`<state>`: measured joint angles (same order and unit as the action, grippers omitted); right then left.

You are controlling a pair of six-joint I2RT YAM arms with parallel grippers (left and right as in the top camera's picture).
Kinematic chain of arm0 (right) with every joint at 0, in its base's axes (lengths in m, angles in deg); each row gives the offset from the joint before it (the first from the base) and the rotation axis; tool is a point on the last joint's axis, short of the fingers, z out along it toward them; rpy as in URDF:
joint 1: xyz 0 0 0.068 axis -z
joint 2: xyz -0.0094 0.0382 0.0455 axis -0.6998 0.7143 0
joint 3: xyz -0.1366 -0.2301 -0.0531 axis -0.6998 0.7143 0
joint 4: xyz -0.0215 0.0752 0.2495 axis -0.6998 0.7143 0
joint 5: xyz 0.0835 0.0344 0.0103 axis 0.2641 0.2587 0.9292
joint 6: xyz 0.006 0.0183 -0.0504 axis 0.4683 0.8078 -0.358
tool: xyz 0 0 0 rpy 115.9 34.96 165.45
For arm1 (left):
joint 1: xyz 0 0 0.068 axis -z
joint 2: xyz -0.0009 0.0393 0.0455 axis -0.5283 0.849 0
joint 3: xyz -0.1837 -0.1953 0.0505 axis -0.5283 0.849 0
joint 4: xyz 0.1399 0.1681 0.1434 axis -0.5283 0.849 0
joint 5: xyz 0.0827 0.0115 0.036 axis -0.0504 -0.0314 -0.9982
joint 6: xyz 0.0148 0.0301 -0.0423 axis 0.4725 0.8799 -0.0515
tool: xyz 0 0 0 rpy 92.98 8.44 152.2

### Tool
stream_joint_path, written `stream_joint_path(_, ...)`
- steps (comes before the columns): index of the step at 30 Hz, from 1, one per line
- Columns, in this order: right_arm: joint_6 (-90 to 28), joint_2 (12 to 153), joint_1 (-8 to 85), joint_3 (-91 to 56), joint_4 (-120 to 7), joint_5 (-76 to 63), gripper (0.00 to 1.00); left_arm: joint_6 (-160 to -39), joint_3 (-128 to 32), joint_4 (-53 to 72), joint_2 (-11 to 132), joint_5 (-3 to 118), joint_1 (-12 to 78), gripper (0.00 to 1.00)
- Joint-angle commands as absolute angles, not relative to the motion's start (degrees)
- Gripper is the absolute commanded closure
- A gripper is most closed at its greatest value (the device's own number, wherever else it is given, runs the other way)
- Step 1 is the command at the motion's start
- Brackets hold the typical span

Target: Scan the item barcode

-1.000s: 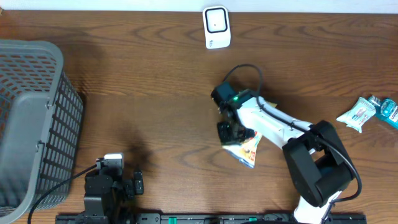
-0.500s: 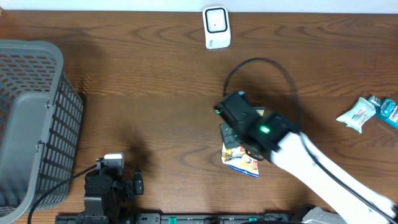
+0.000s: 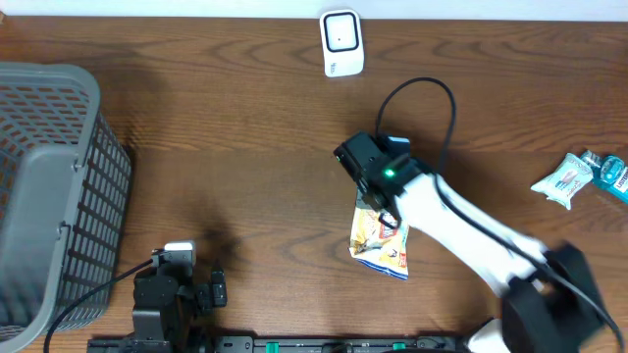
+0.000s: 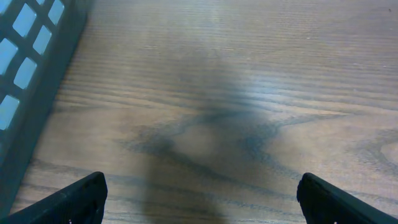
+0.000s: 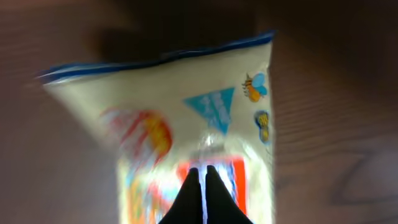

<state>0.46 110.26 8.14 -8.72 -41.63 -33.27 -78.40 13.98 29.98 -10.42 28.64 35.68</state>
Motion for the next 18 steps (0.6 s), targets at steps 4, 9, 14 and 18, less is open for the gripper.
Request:
stream_joint_path(4, -9.5, 121.3, 10.3, -8.3, -50.0, -12.7, 0.99, -78.7, 14.2, 32.3, -10.7, 29.2, 35.4, 0.02)
stream_joint_path(9, -12.0, 120.2, 10.3, -8.8, -50.8, -8.3, 0.99, -78.7, 14.2, 32.3, -10.7, 29.2, 35.4, 0.02)
stream_joint_path(14, -13.3, 110.2, 10.6, -9.0, -48.6, -8.7, 0.99, -78.7, 14.2, 32.3, -10.7, 29.2, 35.4, 0.02)
stream_joint_path(18, -13.4, 101.2, 10.4, -9.0, -46.9, -10.9, 0.99, -78.7, 14.2, 32.3, -10.7, 29.2, 35.4, 0.02)
